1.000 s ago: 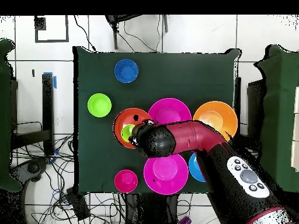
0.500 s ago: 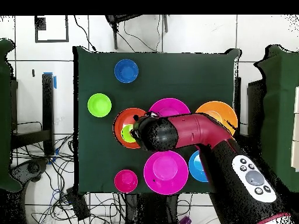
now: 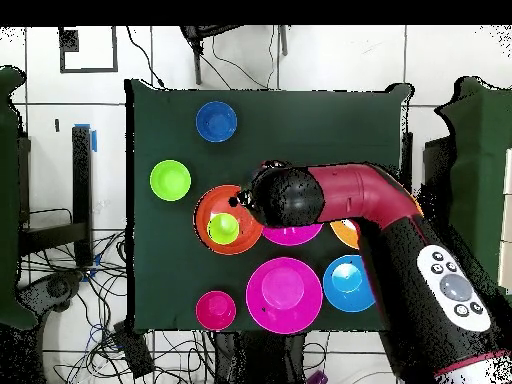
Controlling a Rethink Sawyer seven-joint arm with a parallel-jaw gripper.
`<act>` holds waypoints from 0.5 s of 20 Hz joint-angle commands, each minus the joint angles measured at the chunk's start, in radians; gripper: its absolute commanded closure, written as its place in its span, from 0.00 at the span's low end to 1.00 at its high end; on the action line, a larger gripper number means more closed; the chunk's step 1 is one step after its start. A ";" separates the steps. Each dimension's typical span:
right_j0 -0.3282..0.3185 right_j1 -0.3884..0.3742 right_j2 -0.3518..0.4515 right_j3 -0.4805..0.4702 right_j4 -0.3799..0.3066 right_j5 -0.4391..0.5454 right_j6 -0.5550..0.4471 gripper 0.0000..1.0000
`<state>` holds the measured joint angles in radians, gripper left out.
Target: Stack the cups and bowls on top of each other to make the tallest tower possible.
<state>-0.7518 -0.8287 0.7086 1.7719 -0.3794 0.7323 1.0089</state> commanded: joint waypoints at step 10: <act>0.017 0.174 0.019 -0.374 -0.122 0.378 -0.278 0.00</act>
<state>-0.7519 -0.7339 0.7097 1.5464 -0.4267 0.9306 1.0089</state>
